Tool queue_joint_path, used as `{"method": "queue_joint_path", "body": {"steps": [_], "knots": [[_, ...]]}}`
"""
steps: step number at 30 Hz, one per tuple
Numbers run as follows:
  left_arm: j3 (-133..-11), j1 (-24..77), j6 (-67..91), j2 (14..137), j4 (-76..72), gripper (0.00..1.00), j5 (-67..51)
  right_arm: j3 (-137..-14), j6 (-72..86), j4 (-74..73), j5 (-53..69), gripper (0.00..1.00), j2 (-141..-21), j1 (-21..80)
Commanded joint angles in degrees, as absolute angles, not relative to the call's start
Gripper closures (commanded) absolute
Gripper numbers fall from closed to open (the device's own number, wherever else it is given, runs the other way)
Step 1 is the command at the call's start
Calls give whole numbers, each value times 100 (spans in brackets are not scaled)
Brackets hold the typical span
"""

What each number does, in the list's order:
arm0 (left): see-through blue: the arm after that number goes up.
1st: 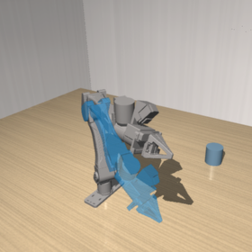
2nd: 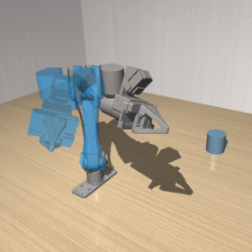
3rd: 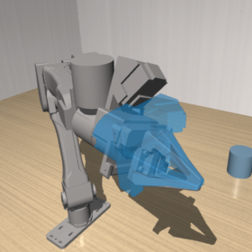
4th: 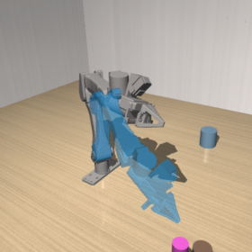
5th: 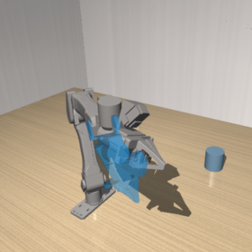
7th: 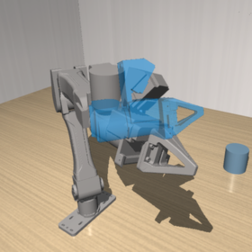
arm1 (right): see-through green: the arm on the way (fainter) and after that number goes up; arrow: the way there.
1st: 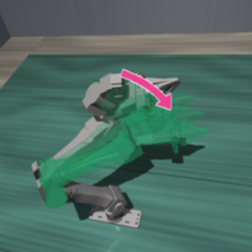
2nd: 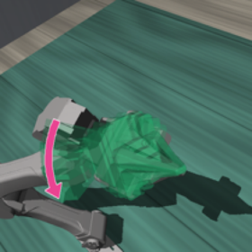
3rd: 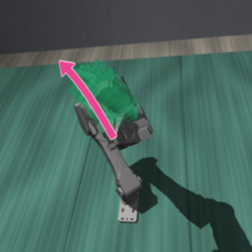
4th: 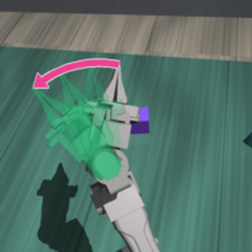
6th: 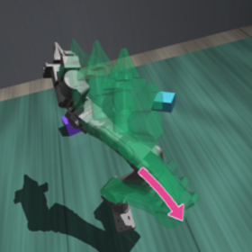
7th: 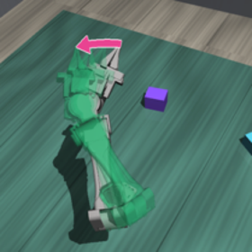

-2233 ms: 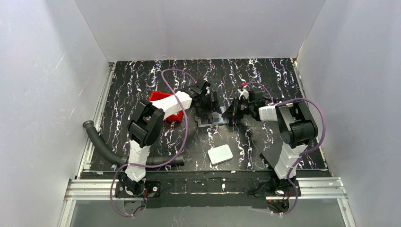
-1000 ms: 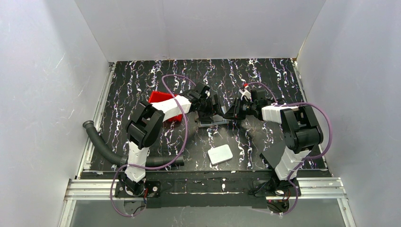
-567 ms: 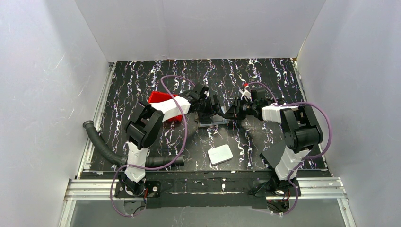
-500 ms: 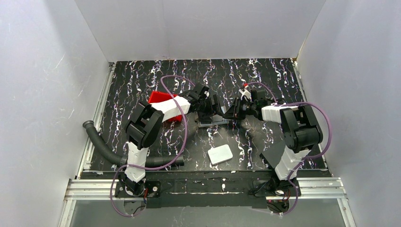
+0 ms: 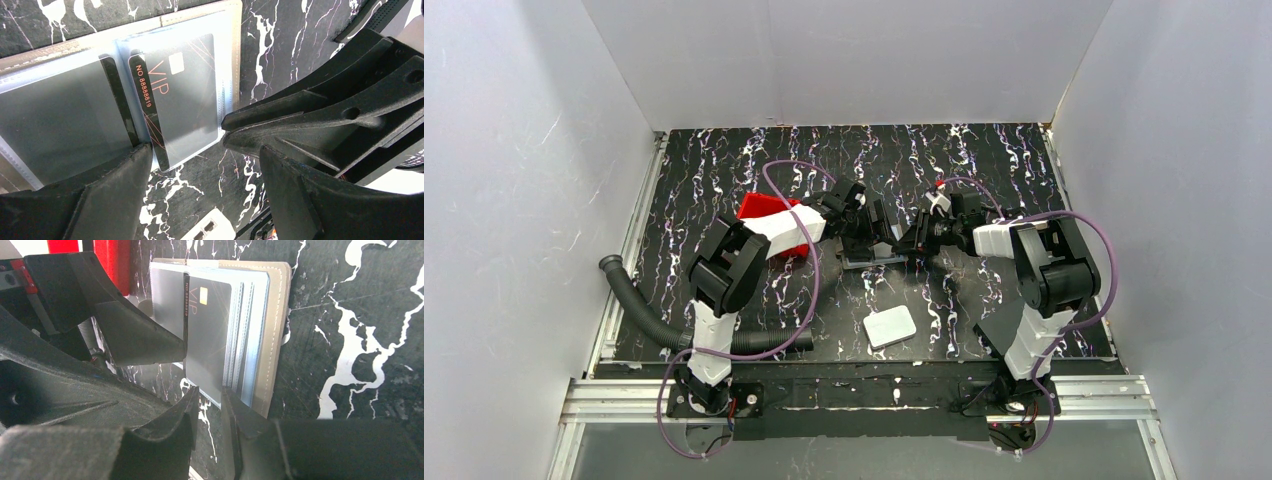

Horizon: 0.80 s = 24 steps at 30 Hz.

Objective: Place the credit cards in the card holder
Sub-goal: Turn over the card slot in the card holder.

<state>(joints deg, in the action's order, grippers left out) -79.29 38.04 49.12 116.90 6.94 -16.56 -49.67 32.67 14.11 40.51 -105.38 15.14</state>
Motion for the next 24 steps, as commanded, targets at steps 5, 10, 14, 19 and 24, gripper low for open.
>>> {"method": "queue_joint_path", "body": {"steps": [5,10,14,19,24], "knots": [[-7777,3785,4890,11434,887,22,-1589,-4912,3200,1556,4068,61,-10556,1569],[-7809,3774,4825,11167,911,20,-1606,-4880,3442,1824,4220,60,-10626,1573],[-7936,3763,4663,10878,1222,17,-1492,-4860,3557,1994,4237,60,-10682,1573],[-7733,3668,4643,10514,1332,12,-1549,-4871,3626,2102,4283,61,-10763,1612],[-7235,3432,4570,10087,1451,18,-1376,-4867,3685,2162,4271,61,-10767,1642]]}}
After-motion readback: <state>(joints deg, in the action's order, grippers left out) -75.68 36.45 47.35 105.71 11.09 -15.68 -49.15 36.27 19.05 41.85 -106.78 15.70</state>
